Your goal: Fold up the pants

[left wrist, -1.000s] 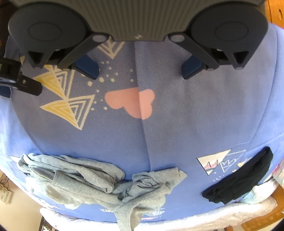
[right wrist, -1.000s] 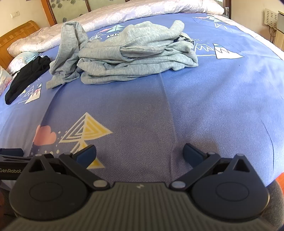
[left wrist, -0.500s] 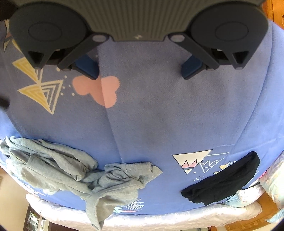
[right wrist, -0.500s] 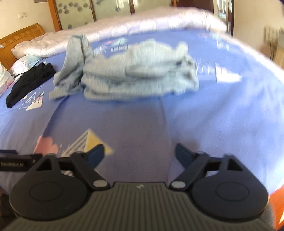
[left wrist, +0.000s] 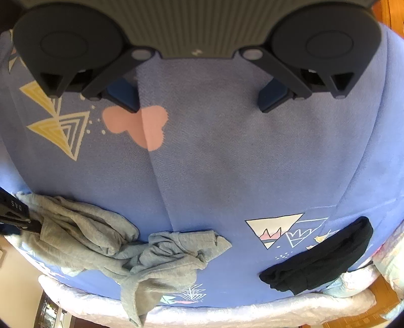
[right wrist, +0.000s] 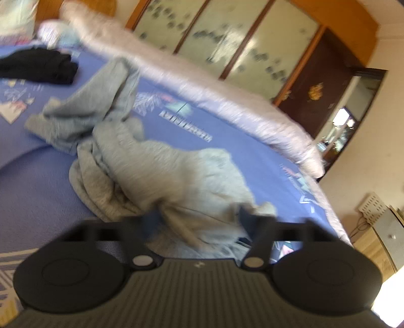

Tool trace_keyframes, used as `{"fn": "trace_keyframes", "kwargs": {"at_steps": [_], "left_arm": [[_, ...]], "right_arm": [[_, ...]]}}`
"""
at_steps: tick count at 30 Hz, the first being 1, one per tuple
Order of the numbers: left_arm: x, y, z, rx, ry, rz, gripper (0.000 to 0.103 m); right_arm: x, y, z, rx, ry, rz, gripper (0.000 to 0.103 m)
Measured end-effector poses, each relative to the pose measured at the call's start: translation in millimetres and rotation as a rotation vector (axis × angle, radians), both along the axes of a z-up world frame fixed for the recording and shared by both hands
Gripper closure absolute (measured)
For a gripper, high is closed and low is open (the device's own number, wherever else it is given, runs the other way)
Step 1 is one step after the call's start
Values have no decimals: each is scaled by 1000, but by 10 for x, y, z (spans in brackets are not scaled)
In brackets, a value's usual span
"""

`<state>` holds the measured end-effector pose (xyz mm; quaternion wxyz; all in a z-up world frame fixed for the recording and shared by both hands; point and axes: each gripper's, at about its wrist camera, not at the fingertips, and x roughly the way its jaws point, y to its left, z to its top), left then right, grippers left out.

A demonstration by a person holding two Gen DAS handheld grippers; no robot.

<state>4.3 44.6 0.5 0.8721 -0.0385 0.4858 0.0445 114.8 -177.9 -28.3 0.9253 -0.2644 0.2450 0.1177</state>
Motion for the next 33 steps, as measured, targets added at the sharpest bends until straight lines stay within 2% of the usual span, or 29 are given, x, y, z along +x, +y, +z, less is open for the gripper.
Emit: {"fn": "trace_keyframes", "kwargs": {"at_steps": [2,5,10,12,13,15,17,19,23,26,29,30,32,33], "left_arm": [[-16,110,80,-28,-26,10,0],[-52,292,274,-94,-91,19,0],[-76,592,623,-360,-190,16,0],[-101,667,719,-403,-229,26,0],[-116,678,750,-402,-244,26,0],[-133,640,789,-378,-255,13,0],[-134,580,807,-361,-251,-9,0],[-144,480,804,-346,-246,-36,0],[-132,131,830,-254,-270,-148,0],[-109,-371,871,-157,-289,-306,0],[-73,-951,754,17,-287,-462,2],[-51,-1148,658,101,-276,-508,8],[18,-1439,426,254,-234,-573,42],[80,-1529,296,334,-205,-584,75]], "right_arm": [[22,-17,85,68,40,-17,92],[-129,-7,326,237,113,29,93],[-597,154,665,494,263,259,93],[-748,268,698,574,363,384,93],[-828,340,693,572,377,433,93],[-968,394,652,561,396,502,84],[-971,379,592,575,451,524,54],[-960,302,601,627,477,505,54],[-876,-149,678,774,446,368,54],[-802,-565,668,856,394,153,53],[-752,-979,572,933,370,-52,53],[-750,-1079,549,956,367,-95,53],[-792,-1233,509,979,354,-163,53],[-819,-1257,510,982,348,-182,53]]}}
